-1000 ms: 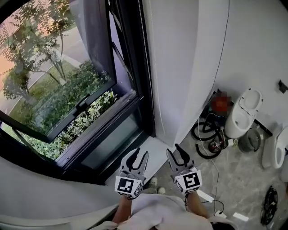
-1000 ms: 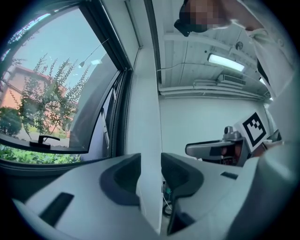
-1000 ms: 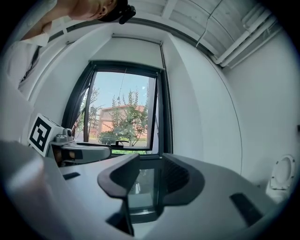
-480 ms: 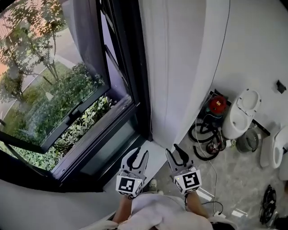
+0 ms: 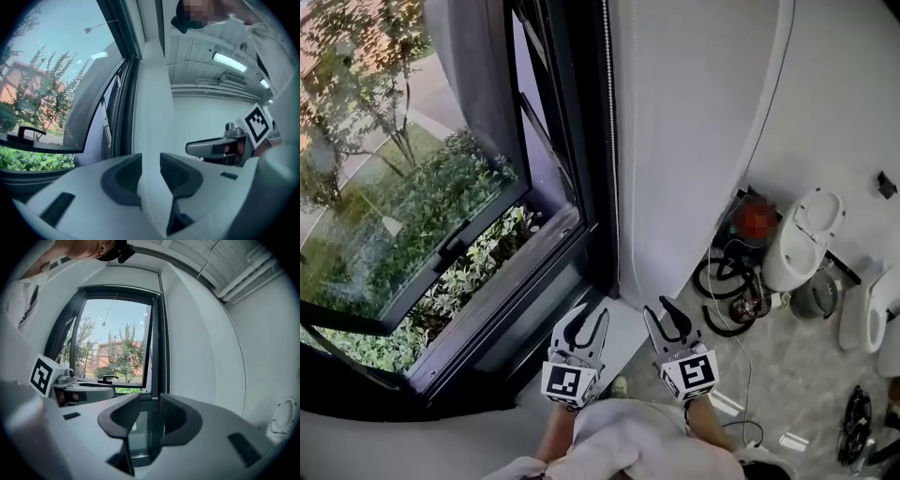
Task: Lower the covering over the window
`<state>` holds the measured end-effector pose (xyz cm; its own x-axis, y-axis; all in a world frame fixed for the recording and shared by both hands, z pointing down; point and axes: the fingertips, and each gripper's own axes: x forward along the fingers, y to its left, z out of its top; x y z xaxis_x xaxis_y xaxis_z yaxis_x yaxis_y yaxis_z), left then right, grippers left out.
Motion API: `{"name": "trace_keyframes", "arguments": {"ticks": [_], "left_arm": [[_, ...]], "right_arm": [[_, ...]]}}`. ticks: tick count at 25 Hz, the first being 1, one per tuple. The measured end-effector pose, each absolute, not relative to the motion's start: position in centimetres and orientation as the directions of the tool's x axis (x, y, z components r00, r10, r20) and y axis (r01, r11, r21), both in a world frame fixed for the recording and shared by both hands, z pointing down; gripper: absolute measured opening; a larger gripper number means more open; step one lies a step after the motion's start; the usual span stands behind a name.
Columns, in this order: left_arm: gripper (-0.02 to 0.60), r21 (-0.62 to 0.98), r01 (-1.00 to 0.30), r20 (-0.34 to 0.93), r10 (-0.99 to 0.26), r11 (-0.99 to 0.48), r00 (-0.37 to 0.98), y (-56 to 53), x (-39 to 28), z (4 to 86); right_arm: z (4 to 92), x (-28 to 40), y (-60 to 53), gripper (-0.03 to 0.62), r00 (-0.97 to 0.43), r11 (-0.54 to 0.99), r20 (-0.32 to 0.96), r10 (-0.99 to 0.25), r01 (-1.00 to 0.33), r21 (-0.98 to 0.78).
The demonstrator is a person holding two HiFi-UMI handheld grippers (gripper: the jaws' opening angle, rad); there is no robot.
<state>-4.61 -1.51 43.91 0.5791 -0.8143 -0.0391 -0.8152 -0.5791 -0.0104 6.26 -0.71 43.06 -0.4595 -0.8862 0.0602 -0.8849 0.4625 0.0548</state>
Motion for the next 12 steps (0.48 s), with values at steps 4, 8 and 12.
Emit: {"name": "trace_keyframes", "arguments": {"ticks": [4, 8, 12], "left_arm": [[0.123, 0.005, -0.808, -0.041, -0.808, -0.589, 0.588, -3.2, -5.0, 44.1], [0.120, 0.010, -0.791, -0.045, -0.791, -0.611, 0.610, -4.6, -4.8, 44.0], [0.115, 0.002, -0.780, -0.044, -0.779, -0.626, 0.626, -5.9, -4.7, 44.1]], "right_arm": [[43.0, 5.5, -2.1, 0.127, -0.455, 0.459, 0.066, -0.888, -0.886, 0.068], [42.9, 5.3, -3.3, 0.126, -0.434, 0.439, 0.070, -0.898, -0.896, 0.071], [43.1, 5.0, -4.4, 0.123, -0.423, 0.428, 0.072, -0.903, -0.901, 0.074]]}}
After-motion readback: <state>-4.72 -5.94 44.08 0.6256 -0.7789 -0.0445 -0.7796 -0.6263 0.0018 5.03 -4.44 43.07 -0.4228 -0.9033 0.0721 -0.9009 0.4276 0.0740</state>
